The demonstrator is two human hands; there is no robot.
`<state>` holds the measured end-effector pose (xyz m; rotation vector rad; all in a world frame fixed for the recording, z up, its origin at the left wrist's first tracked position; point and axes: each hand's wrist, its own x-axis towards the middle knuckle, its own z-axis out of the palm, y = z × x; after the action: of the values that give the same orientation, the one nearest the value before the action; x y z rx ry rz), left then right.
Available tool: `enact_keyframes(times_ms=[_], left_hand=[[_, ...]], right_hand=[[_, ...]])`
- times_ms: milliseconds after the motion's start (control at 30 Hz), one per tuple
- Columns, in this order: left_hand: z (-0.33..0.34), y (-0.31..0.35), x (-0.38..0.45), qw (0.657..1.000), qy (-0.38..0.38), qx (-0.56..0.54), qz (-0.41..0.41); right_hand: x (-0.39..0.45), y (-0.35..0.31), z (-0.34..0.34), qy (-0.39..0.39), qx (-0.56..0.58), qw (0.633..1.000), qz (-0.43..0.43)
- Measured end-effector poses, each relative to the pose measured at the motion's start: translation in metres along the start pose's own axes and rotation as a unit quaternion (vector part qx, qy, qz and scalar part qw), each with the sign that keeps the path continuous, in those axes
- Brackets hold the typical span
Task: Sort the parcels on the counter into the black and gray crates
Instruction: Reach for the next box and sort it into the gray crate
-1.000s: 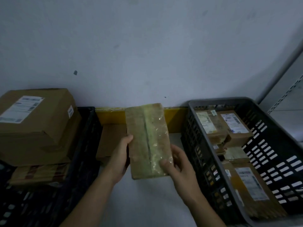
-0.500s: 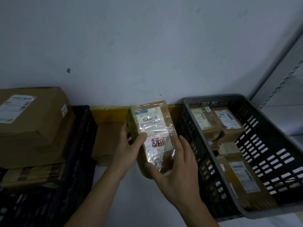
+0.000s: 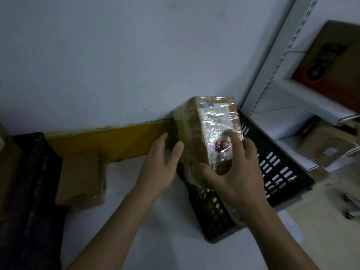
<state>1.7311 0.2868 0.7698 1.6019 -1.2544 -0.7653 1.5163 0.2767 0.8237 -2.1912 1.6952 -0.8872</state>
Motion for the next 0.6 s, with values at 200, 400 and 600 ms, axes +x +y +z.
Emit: enact_keyframes(times_ms=[200, 400, 600], left_hand=[[0.068, 0.013, 0.003, 0.976, -0.045, 0.206, 0.059], [0.141, 0.009, 0.01, 0.939, -0.055, 0.337, 0.05], [0.201, 0.003, 0.008, 0.913, -0.045, 0.405, -0.028]], right_hand=[[0.046, 0.078, -0.044, -0.026, -0.053, 0.995, 0.075], [0.086, 0.158, -0.053, -0.113, -0.087, 0.986, 0.092], [0.099, 0.232, -0.034, -0.241, -0.137, 0.958, 0.073]])
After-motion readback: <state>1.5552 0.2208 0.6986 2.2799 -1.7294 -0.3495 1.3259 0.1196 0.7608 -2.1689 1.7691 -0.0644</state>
